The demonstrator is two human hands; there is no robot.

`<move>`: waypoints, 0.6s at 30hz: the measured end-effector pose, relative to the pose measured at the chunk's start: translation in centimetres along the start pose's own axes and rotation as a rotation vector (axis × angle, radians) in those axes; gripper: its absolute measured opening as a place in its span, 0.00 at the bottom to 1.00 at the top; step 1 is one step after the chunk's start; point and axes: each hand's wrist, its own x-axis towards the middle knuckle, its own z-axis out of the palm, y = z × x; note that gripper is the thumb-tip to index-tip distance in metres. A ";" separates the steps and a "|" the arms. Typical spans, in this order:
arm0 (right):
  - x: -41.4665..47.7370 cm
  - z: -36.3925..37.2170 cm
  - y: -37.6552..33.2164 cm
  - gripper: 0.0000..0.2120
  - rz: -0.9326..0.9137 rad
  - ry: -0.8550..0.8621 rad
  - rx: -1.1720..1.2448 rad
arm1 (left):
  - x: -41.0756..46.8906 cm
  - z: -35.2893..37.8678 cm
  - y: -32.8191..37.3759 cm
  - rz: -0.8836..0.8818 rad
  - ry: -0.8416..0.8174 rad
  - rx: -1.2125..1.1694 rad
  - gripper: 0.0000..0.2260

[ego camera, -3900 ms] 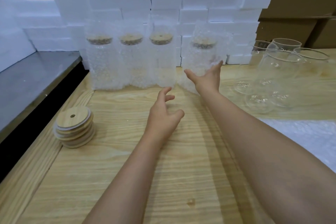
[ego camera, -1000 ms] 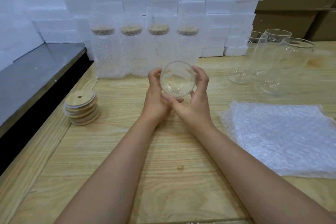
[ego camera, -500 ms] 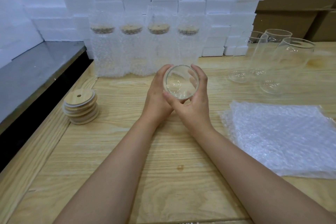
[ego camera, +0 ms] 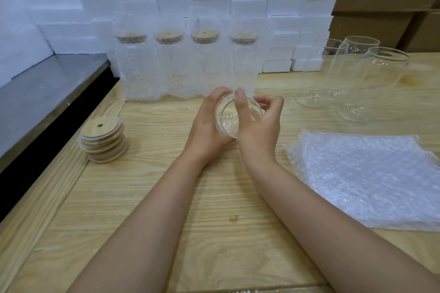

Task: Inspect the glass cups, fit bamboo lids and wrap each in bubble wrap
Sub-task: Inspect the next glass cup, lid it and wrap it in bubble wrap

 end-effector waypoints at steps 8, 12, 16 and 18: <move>0.4 0.1 -0.2 0.09 0.076 0.010 0.084 | 0.1 0.1 -0.2 0.013 0.013 0.006 0.36; 0.8 0.1 -0.5 0.19 0.170 -0.066 0.108 | 0.0 0.1 -0.2 -0.002 0.018 0.004 0.35; 0.8 0.0 -0.9 0.26 0.129 -0.127 0.025 | 0.1 0.2 -0.5 -0.044 0.035 0.010 0.36; 0.7 -0.1 -1.0 0.31 0.092 -0.168 -0.037 | 0.2 0.2 -0.7 -0.036 0.059 0.015 0.37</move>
